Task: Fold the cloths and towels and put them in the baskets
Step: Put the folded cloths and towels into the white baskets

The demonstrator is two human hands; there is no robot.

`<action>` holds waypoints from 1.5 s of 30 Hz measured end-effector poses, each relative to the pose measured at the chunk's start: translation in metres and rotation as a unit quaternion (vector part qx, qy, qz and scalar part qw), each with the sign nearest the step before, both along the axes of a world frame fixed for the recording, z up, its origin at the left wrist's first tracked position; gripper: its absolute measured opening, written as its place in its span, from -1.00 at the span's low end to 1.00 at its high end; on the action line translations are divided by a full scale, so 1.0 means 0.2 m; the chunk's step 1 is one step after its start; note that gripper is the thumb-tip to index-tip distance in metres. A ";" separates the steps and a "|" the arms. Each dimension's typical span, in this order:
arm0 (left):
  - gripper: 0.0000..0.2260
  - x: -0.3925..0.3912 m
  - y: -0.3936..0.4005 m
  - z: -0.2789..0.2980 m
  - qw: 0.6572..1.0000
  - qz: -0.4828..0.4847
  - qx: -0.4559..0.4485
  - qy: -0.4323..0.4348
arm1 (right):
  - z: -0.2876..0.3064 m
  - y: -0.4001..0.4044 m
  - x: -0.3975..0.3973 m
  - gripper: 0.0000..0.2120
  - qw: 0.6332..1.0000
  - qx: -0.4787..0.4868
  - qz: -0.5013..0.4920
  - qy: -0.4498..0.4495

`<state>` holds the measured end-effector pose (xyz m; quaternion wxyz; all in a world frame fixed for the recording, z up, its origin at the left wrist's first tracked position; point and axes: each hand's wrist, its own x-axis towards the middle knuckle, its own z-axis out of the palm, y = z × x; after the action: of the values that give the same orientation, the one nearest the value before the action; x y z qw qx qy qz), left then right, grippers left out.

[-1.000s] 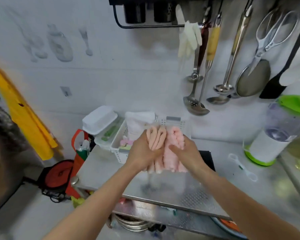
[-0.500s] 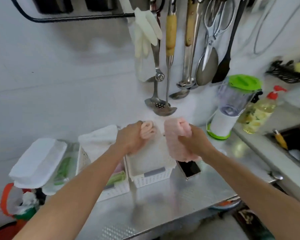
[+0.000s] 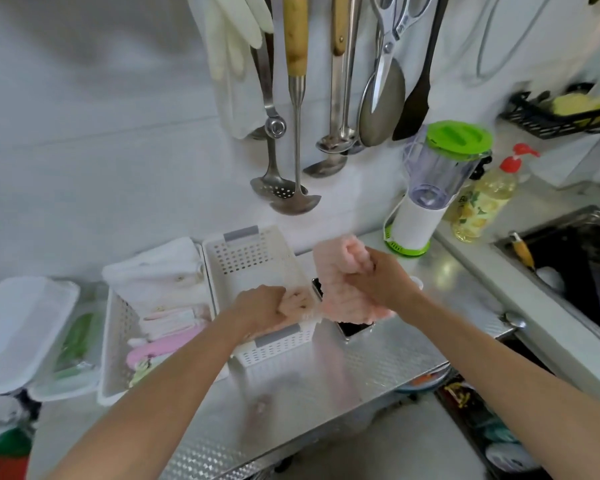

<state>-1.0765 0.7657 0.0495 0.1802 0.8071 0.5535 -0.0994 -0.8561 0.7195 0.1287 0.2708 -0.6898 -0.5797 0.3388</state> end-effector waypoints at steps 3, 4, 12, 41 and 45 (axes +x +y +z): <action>-0.79 -0.01 -0.03 -0.02 0.994 -0.020 -0.108 -0.021 | -0.01 0.01 0.01 -0.78 1.000 -0.002 0.011 0.022; -0.81 -0.01 -0.04 -0.02 0.992 -0.021 -0.123 -0.028 | -0.01 0.02 0.02 -0.80 1.000 -0.001 0.014 0.027; -0.90 0.01 -0.04 0.03 0.994 -0.024 -0.103 0.010 | 0.01 0.05 -0.01 -0.83 0.996 0.039 0.070 0.031; -0.52 -0.27 -0.36 -0.03 0.975 0.064 0.145 -0.157 | -0.42 0.34 -0.55 -0.88 0.860 -0.023 0.426 -0.279; -0.22 -0.29 -0.32 -0.07 0.977 0.059 0.154 -0.132 | -0.40 0.37 -0.54 -0.95 0.829 -0.076 0.466 -0.298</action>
<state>-1.1350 0.7017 0.0358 0.1306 0.7968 0.5804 0.1057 -0.9648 0.7938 0.0482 -0.1585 -0.4233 -0.8575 0.2458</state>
